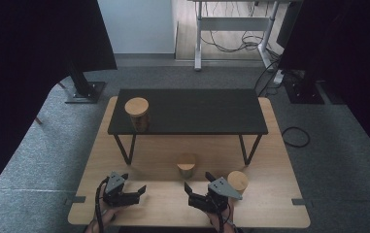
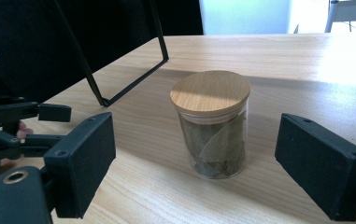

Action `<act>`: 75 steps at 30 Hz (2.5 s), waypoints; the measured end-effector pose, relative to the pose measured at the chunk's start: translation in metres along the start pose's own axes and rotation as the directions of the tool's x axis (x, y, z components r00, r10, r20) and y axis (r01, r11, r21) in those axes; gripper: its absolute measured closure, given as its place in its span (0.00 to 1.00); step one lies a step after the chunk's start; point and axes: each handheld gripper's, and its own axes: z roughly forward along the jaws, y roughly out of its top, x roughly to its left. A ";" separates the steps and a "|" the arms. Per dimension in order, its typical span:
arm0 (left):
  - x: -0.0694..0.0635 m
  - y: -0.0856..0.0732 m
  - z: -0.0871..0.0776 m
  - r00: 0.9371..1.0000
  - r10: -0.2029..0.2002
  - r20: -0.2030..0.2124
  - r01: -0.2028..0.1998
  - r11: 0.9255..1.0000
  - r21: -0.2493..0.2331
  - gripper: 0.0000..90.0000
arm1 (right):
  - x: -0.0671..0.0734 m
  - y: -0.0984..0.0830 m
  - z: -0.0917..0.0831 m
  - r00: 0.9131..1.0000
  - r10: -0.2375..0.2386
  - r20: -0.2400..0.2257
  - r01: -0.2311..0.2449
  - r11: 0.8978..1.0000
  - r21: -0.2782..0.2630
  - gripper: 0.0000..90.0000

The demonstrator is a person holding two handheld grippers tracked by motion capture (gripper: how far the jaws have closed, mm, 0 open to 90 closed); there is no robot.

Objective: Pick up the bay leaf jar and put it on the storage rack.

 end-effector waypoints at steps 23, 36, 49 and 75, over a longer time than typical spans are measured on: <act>-0.002 0.000 0.001 1.000 0.010 0.000 -0.010 1.000 0.005 0.10 | -0.001 -0.003 0.046 0.998 -0.001 0.065 -0.004 0.998 0.069 0.13; -0.002 0.001 0.001 1.000 0.011 0.003 -0.011 1.000 0.007 0.10 | -0.003 -0.002 0.070 0.995 -0.034 0.098 0.025 0.996 0.091 0.12; -0.002 0.001 0.002 1.000 0.006 0.003 -0.006 1.000 0.004 0.10 | -0.005 -0.003 0.089 0.985 -0.067 0.159 0.048 0.992 0.116 0.11; -0.001 0.001 0.002 1.000 0.006 0.003 -0.006 1.000 0.005 0.10 | -0.006 -0.006 0.108 0.984 -0.069 0.164 0.047 0.989 0.138 0.26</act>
